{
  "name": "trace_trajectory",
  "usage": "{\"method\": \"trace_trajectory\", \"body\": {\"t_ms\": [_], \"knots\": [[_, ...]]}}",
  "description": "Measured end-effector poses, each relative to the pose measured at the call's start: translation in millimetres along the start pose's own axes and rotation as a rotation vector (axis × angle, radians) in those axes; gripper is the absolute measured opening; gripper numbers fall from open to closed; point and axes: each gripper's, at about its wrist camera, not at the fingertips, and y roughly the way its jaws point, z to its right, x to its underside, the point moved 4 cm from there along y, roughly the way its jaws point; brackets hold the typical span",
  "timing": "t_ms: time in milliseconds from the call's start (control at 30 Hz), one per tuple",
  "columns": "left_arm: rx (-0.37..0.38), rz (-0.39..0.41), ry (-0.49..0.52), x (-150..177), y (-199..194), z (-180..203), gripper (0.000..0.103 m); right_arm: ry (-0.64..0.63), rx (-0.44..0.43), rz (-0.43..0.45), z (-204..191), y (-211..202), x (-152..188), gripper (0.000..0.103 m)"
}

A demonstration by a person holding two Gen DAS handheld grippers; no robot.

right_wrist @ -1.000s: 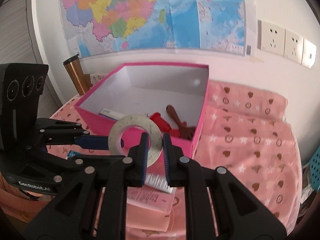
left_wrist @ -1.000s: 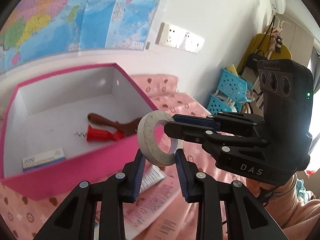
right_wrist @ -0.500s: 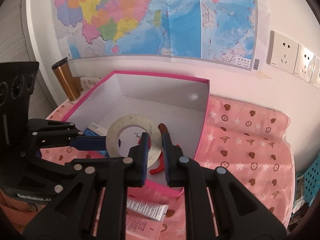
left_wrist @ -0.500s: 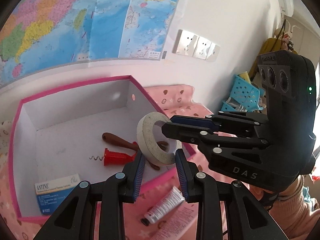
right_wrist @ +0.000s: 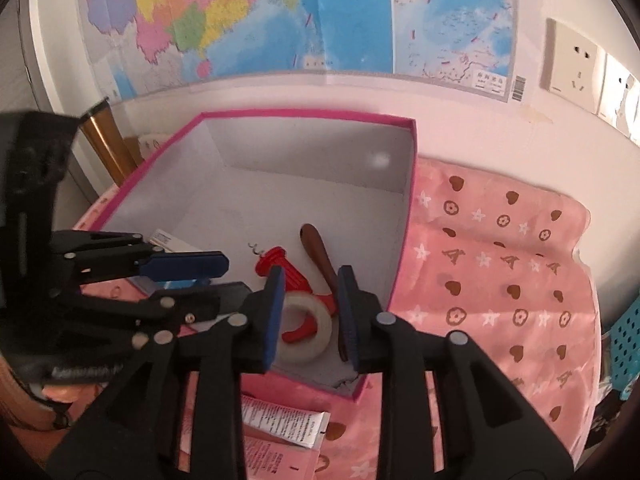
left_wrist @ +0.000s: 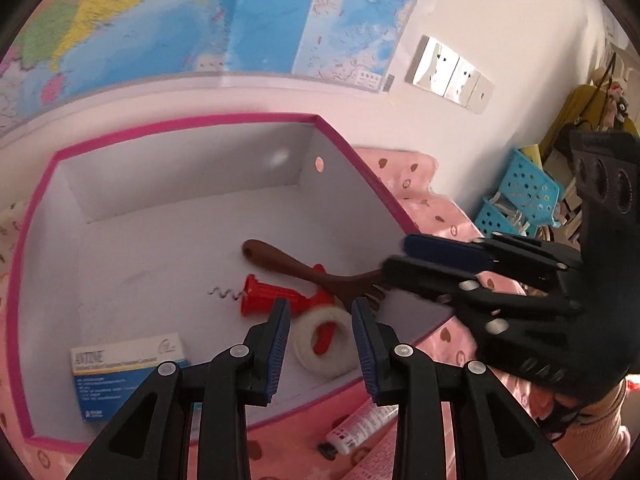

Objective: Organize rigid objects

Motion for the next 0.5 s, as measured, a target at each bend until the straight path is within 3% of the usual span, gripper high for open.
{"method": "trace_trajectory", "body": {"t_ms": [300,500], "knots": [[-0.004,0.112,0.049,22.5,-47.0,2.5,0.041,0.066,-0.063,0.071,9.0,-39.9,27.0,0.036],[-0.004,0.121,0.067,41.1,-63.5,1.7,0.044,0.13,-0.132,0.04,16.1,-46.6,58.0,0.04]]}}
